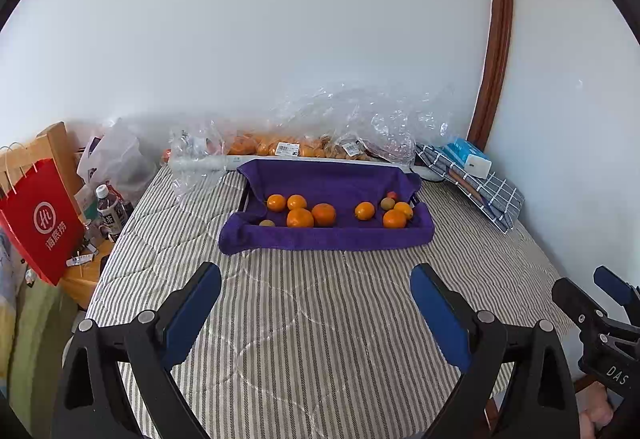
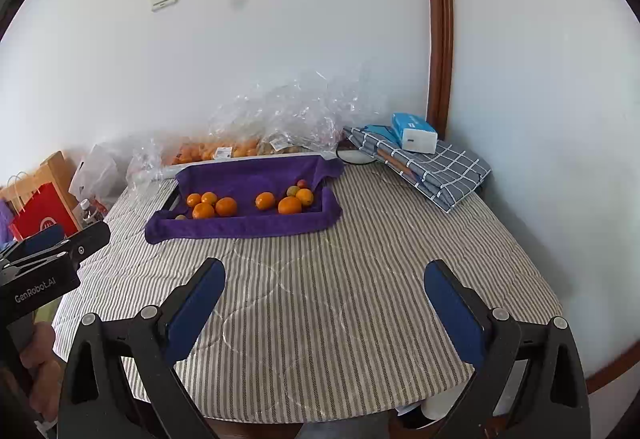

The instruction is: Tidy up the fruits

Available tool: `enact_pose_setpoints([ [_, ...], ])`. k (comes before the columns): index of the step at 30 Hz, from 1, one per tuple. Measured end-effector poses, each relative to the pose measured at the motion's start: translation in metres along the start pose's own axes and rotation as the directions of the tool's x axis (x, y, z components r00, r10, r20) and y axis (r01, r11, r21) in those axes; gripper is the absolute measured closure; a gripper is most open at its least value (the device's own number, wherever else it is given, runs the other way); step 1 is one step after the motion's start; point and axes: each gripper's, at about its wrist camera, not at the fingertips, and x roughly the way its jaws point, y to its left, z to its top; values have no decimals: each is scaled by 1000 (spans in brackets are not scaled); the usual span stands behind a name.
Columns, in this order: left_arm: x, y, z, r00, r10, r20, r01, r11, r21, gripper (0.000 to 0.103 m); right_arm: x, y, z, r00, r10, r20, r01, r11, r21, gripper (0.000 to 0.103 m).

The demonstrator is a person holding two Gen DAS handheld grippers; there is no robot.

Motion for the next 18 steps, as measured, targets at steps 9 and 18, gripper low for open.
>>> enact_pose_setpoints([
  [9, -3, 1, 1, 1000, 0, 6, 0, 1000, 1, 7, -1, 0, 0, 1000, -3, -3, 3, 1000, 1, 4],
  [18, -4, 1, 3, 1000, 2, 8, -2, 1000, 3, 7, -3, -1, 1, 1000, -8, 0, 8, 1000, 5, 4],
])
